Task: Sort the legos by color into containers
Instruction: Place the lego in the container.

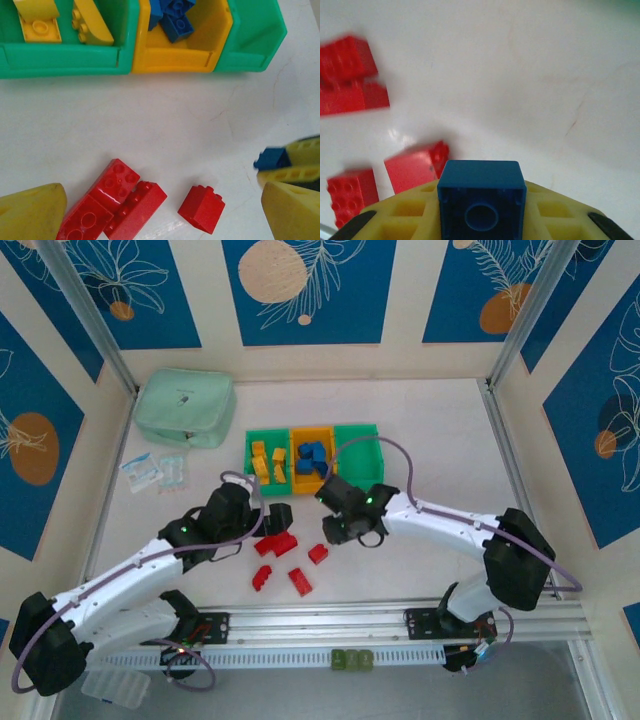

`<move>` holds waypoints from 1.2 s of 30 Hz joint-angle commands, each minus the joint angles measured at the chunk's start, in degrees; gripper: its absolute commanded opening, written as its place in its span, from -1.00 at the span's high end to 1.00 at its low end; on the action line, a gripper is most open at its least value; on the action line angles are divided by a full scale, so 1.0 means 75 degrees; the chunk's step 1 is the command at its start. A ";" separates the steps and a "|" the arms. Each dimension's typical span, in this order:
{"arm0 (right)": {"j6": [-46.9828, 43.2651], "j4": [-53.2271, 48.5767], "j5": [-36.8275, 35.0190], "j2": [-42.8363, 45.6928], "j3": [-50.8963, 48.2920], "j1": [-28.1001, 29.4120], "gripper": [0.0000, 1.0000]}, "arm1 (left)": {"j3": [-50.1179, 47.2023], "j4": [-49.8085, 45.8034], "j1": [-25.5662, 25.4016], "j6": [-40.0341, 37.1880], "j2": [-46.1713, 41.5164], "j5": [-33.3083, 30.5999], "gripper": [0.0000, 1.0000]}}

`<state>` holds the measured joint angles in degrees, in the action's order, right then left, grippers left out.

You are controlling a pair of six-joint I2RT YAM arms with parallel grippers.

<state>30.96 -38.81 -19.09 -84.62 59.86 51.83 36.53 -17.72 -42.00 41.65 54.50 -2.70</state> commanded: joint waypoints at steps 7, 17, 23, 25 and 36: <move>-0.0842 0.0100 -0.0001 -0.1653 0.2531 -0.1164 0.34 | 0.0672 -0.0600 0.0319 -0.0663 -0.0209 -0.0529 -0.99; -0.1501 0.0137 -0.0295 -0.4264 0.5043 -0.1482 0.31 | 0.0893 -0.1178 0.0757 -0.0879 -0.0245 -0.0789 -0.99; -0.1566 0.0217 -0.0457 -0.4625 0.5371 -0.1526 -0.08 | 0.0894 -0.1108 0.0807 -0.0873 -0.0182 -0.0663 -0.99; -0.1564 0.0302 -0.0470 -0.4420 0.5228 -0.1499 -0.19 | 0.0894 -0.1093 0.0825 -0.0859 -0.0145 -0.0639 -0.99; -0.1540 0.0447 -0.0267 -0.2713 0.3759 -0.1028 -0.36 | 0.1067 -0.0756 0.0854 -0.0816 0.0251 -0.0205 -0.99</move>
<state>19.66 -35.27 -21.87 -108.81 90.45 42.65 42.13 -24.49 -36.14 35.90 55.81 -6.07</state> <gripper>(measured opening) 0.674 0.993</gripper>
